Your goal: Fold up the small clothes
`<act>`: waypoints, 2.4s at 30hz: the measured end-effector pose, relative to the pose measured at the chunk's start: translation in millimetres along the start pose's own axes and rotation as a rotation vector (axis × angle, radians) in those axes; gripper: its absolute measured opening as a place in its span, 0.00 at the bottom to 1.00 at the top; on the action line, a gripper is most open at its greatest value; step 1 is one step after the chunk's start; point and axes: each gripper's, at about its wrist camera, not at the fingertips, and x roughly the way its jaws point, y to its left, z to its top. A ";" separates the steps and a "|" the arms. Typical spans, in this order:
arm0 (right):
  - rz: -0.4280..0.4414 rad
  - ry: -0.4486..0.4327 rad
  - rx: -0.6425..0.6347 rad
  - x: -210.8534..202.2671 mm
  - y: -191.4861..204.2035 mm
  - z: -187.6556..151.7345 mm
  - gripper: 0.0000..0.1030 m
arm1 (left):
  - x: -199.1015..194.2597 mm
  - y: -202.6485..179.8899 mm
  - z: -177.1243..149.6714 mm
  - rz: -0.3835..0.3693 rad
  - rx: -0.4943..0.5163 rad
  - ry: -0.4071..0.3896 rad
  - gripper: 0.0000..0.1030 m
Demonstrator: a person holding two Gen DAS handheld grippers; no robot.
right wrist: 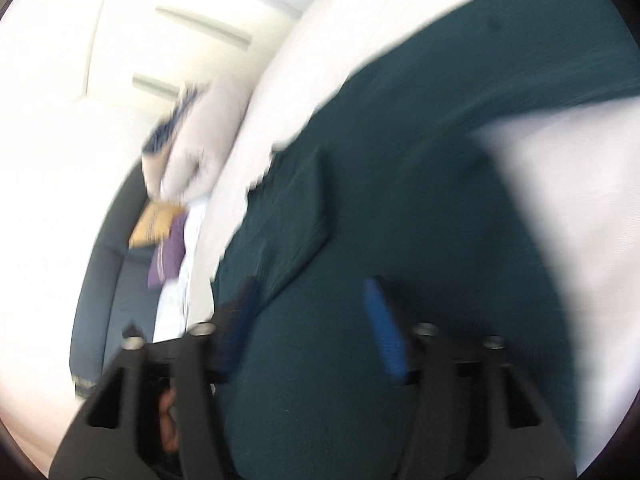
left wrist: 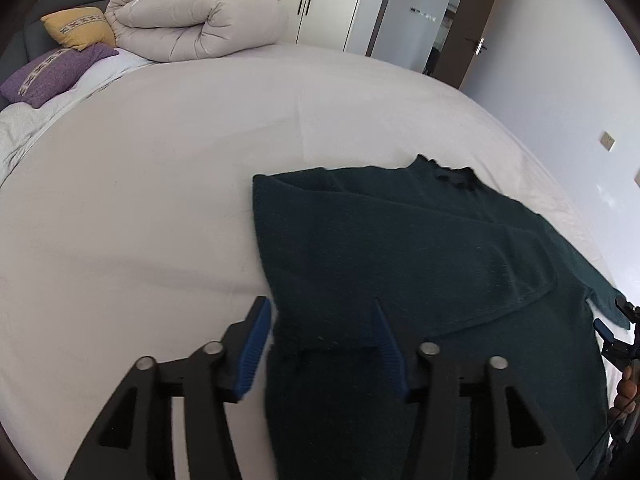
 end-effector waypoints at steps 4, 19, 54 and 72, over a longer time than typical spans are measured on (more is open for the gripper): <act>-0.080 -0.246 0.168 -117.5 -74.1 30.6 0.61 | -10.1 -37.3 -18.7 -0.114 -0.016 0.030 0.68; -0.119 -0.556 0.508 -226.1 -195.9 88.2 0.27 | 5.3 -138.7 -54.4 -0.246 0.015 0.174 0.68; -0.221 0.109 -0.479 123.5 107.2 -82.3 0.71 | 97.4 -159.0 -2.3 -0.622 -0.371 0.376 0.88; 0.064 0.083 -0.254 35.1 37.0 -69.7 0.71 | 61.8 -167.3 51.9 -0.518 -0.176 0.184 0.08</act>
